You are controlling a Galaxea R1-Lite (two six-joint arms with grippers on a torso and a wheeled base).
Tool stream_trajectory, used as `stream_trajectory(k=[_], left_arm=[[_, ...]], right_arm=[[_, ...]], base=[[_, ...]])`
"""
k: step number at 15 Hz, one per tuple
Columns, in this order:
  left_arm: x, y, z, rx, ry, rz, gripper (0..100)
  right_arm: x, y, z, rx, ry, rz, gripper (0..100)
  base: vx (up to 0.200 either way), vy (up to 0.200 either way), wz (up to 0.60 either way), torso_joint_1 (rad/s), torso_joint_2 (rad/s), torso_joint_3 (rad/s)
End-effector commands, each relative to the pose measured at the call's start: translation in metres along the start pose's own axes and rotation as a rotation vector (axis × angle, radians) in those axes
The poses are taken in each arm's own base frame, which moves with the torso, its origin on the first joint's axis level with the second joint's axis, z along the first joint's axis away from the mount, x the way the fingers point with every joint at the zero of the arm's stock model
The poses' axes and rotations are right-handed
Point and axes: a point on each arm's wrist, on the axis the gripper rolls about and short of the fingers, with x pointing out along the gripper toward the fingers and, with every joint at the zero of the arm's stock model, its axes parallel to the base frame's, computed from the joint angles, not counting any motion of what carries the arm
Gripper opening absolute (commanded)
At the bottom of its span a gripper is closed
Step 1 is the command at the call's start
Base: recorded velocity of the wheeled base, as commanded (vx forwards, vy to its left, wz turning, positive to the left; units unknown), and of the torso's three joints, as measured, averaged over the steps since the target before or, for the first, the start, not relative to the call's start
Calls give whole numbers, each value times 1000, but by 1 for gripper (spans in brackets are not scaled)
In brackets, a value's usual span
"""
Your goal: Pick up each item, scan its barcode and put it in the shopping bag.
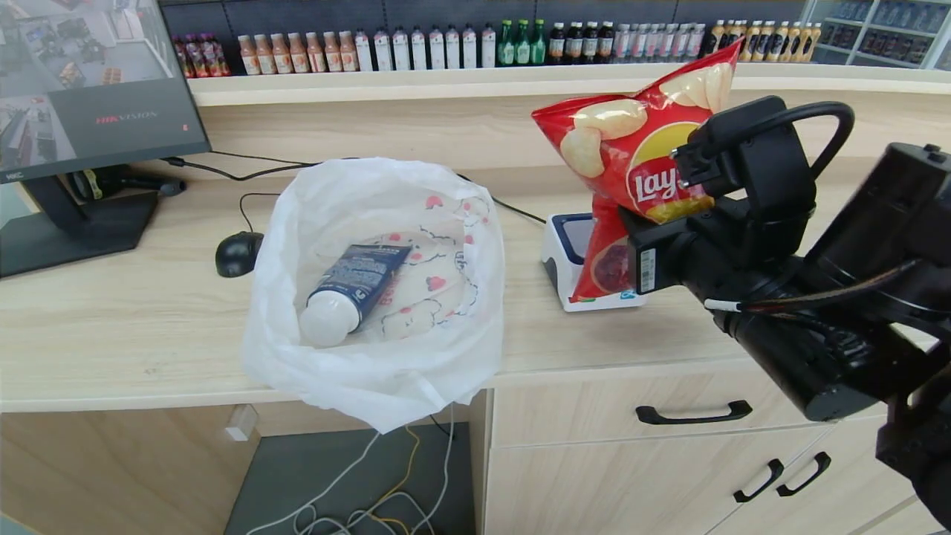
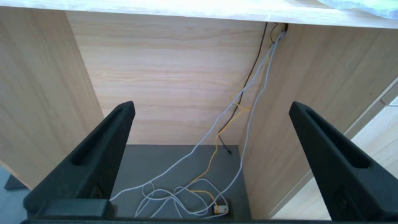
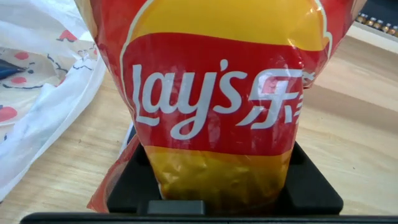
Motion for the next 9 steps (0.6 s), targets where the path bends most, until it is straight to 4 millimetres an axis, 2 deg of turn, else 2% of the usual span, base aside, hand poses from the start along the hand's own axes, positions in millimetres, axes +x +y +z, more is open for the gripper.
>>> stream_trajectory(k=[1,9], left_arm=[[0,0,0,0,-1,0,100],[0,0,0,0,-1,0,100]], right_arm=[[3,-3,-4,0,10,-15,0],[13,4,-14,56,41,-19,0]], base=[[0,0,0,0,0,0],[0,0,0,0,0,0]])
